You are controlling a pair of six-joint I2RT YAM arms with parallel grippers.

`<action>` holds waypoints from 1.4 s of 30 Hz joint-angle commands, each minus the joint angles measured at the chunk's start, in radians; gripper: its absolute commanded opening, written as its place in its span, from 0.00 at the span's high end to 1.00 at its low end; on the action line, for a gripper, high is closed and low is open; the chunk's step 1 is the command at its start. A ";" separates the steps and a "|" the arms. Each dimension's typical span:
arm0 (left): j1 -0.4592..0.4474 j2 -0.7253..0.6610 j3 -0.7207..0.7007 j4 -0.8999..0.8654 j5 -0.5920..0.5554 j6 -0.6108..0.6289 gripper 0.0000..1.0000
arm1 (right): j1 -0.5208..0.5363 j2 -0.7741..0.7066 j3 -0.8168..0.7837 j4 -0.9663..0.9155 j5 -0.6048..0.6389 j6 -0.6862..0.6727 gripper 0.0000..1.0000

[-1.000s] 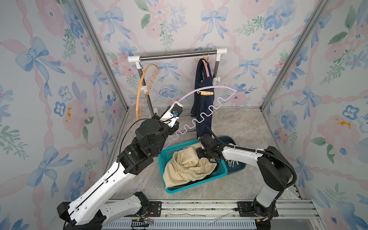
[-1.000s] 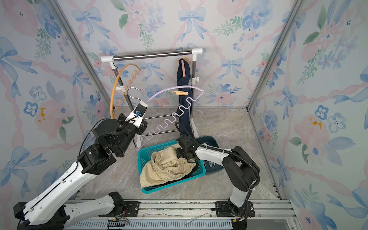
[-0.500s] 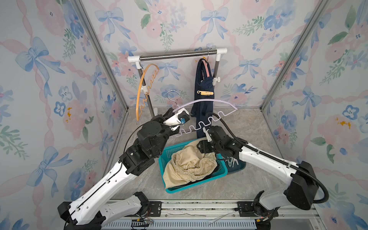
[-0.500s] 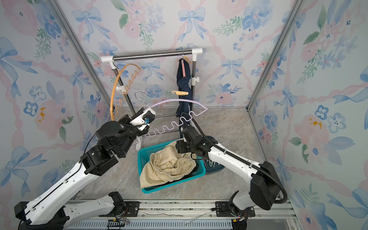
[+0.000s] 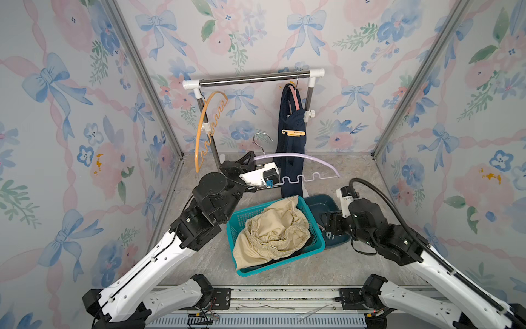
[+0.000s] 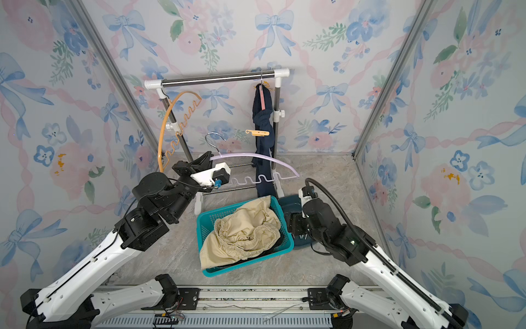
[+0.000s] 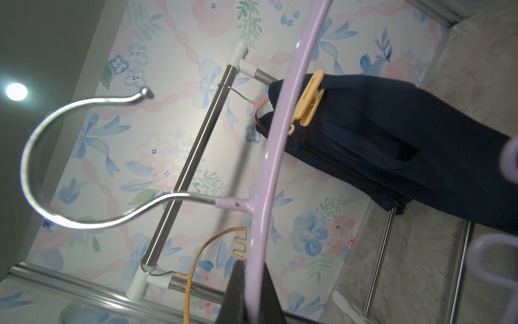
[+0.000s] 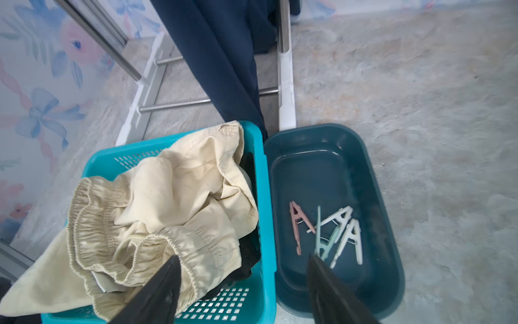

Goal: Remove the clothespins securing shorts to the hanger
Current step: Place the shorts in the basket, then place the hanger on the clothesline.

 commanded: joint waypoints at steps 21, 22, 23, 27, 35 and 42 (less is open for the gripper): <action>0.003 -0.090 -0.023 -0.064 0.129 0.150 1.00 | -0.055 0.027 0.380 -0.139 -0.308 -0.354 0.20; 0.001 -0.091 -0.026 -0.074 0.148 0.146 1.00 | -0.056 0.034 0.393 -0.129 -0.327 -0.367 0.20; 0.000 -0.091 -0.030 -0.082 0.168 0.140 1.00 | -0.056 0.048 0.415 -0.130 -0.343 -0.383 0.20; -0.023 -0.084 -0.042 -0.106 0.223 0.128 1.00 | -0.058 0.145 0.515 -0.169 -0.401 -0.470 0.20; -0.066 -0.034 -0.029 -0.111 0.249 0.111 1.00 | -0.149 0.342 0.646 -0.159 -0.698 -0.538 0.29; -0.074 0.010 -0.005 -0.111 0.241 0.076 1.00 | -0.172 0.426 0.632 -0.119 -0.844 -0.540 0.50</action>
